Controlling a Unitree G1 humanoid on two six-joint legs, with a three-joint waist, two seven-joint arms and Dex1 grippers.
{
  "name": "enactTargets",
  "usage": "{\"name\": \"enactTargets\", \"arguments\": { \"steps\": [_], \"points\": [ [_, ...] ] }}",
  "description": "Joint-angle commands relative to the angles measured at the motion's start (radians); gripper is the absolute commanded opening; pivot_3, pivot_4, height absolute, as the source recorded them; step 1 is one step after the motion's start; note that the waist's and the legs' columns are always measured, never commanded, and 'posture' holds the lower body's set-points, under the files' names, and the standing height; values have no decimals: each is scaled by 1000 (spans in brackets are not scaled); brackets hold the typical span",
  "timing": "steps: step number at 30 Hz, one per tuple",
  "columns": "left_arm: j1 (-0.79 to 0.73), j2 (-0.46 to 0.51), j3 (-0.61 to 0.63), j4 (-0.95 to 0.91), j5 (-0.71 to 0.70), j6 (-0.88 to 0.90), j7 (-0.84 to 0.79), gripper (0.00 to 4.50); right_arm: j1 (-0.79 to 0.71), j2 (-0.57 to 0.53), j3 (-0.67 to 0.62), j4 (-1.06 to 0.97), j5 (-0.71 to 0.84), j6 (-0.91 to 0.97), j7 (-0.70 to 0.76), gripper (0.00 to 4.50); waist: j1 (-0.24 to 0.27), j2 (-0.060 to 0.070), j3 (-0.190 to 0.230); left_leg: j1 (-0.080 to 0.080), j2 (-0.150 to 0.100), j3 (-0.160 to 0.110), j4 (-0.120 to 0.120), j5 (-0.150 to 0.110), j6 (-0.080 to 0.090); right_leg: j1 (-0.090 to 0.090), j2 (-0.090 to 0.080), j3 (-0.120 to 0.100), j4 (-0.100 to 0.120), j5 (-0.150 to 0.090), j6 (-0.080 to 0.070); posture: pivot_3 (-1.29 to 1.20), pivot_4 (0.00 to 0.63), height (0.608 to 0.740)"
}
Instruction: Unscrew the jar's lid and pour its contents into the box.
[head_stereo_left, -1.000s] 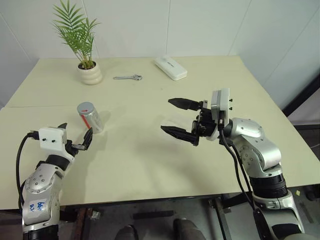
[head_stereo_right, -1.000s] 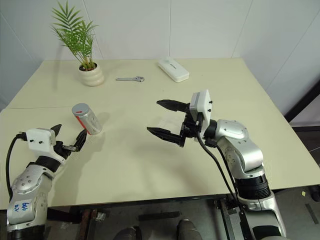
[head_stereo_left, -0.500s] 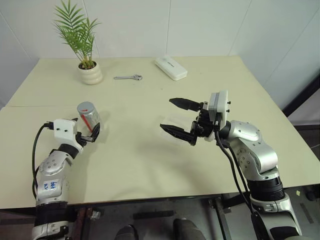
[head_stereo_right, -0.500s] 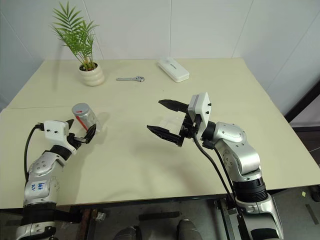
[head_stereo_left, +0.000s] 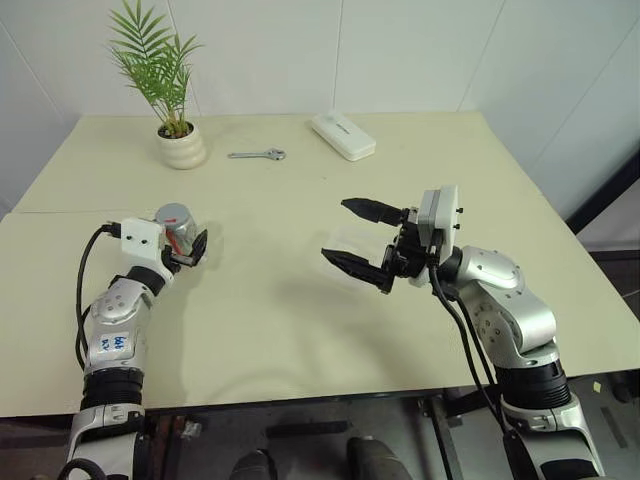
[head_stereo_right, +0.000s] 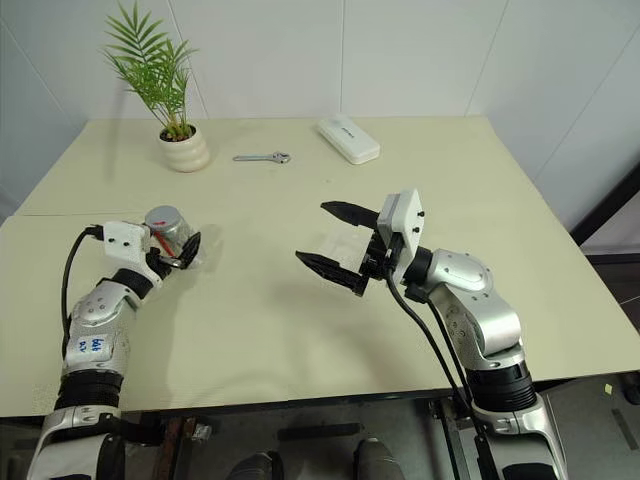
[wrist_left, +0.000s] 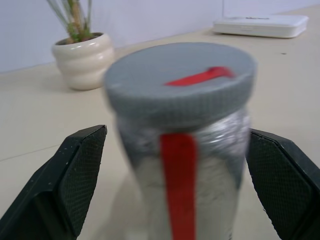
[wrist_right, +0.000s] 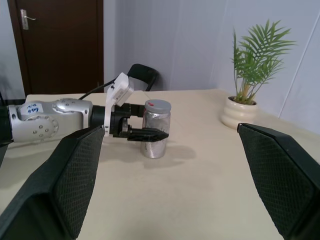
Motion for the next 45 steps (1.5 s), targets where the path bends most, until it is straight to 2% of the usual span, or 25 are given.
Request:
{"name": "enactTargets", "arguments": {
  "steps": [1,6,7,10,13,16,19,21,24,33,38,45],
  "points": [
    [-7,10,-1,3,-2,-27,-13,3630,11,7,-10,-45,5,-14,-18,4500,1,0,0,0,0,0,0,0,0,0,0,0,0,0,0,0,150,740],
    [-4,-2,-7,9,-6,-20,-19,2017,11,9,-13,-43,9,-14,-26,4500,1,0,0,0,0,0,1,0,0,0,0,0,0,0,0,0,150,740],
    [-4,-4,-7,10,-6,-22,-17,1907,11,9,-13,-41,9,-15,-25,4500,1,0,0,0,0,0,1,0,0,0,0,0,0,0,0,0,150,740],
    [-5,-8,-3,-27,-27,-18,-29,1909,3,12,-16,-32,10,-10,-33,4500,2,0,0,0,0,0,1,0,0,0,0,0,1,0,0,0,150,740],
    [1,18,-11,-171,-77,40,-94,1909,-22,5,-18,-28,5,26,-63,4500,1,0,0,-1,0,0,1,0,0,0,0,0,1,0,0,0,150,740],
    [16,61,-42,-358,-140,165,-184,1909,-71,-11,-10,-48,27,164,-122,4500,0,0,0,-3,0,0,1,0,0,-2,0,0,1,0,0,0,150,740],
    [32,76,-62,-471,-211,291,-235,1909,-101,-13,7,-70,37,223,-127,4500,0,0,0,-3,1,0,0,0,-1,-3,0,0,1,0,0,0,150,740],
    [50,90,-106,-572,-287,425,-290,1909,-148,5,29,-83,64,295,-136,4500,-4,0,0,-3,1,0,0,0,-1,-3,0,0,0,0,0,0,150,740],
    [73,84,-179,-673,-339,529,-341,1909,-221,49,88,-55,38,345,-161,4500,-7,1,0,-3,1,0,0,0,-1,-3,1,0,1,0,0,0,150,740],
    [72,34,-211,-672,-312,545,-313,1909,-260,142,170,-3,-13,357,-191,4500,-3,1,0,-5,1,-1,1,0,-1,-4,1,0,1,0,0,0,150,740],
    [73,30,-211,-681,-322,548,-327,1909,-256,162,179,34,-43,339,-200,4500,-2,1,0,-15,1,-2,4,1,-1,-13,1,0,4,0,0,0,150,740],
    [90,32,-224,-696,-325,554,-358,1909,-276,179,159,110,-79,307,-200,4500,-4,1,0,-15,1,-1,4,1,-1,-15,1,0,4,0,0,0,150,740]
  ]
}}
